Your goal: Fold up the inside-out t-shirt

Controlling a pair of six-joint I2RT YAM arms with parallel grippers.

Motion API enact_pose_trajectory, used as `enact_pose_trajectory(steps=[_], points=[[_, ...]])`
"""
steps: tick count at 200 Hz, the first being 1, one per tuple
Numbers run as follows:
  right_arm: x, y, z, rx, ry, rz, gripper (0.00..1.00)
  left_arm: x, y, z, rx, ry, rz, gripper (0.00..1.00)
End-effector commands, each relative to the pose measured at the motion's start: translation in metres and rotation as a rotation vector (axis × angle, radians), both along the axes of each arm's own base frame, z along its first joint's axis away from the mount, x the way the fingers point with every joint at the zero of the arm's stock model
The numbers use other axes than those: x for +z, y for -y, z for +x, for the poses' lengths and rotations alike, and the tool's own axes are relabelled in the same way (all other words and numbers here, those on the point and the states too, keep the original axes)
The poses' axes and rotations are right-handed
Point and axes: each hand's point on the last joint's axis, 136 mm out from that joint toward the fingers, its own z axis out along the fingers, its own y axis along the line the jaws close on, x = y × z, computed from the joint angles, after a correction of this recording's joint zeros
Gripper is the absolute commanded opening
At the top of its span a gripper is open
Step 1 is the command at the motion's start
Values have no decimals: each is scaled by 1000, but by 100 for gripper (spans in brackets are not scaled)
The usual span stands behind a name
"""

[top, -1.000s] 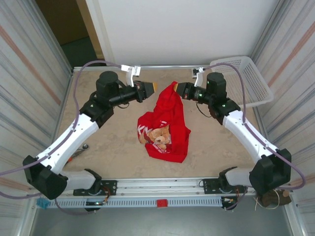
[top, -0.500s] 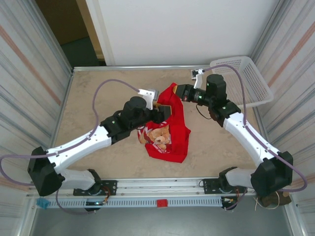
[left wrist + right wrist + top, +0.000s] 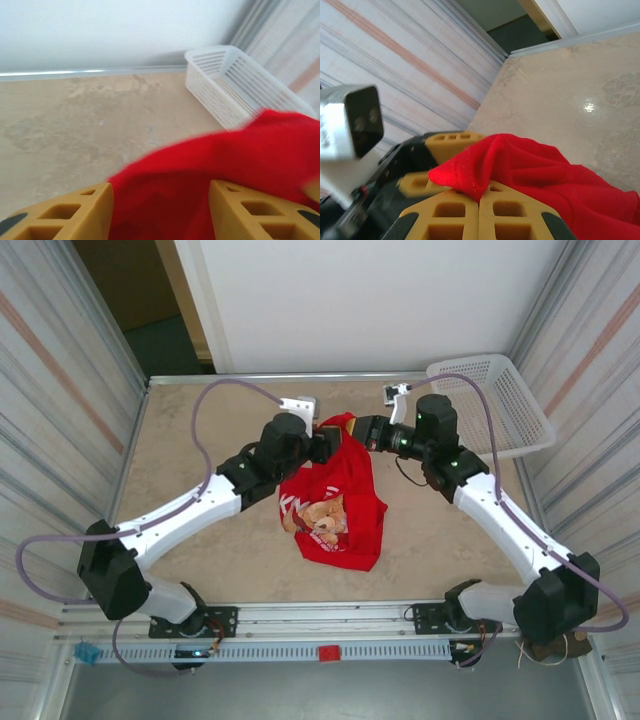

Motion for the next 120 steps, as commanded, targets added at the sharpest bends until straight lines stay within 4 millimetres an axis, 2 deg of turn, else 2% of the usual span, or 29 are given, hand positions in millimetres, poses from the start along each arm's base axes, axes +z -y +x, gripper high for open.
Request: enact_pose_trajectory(steps=[1,30,61,80,102,120], points=[[7,5,-7,-4,29,0,0,9,-21,10,59,25,19,49],[7,3,-8,3,28,6,0,7,-22,11,37,18,21,49],[7,1,-8,9,27,8,0,7,-8,6,-46,21,12,52],[8,2,-8,8,29,7,0,5,4,-5,-126,41,9,55],[9,1,-8,11,30,6,0,-5,13,-16,-180,39,43,58],[10,0,-9,21,29,9,0,-17,16,-14,-179,12,61,59]])
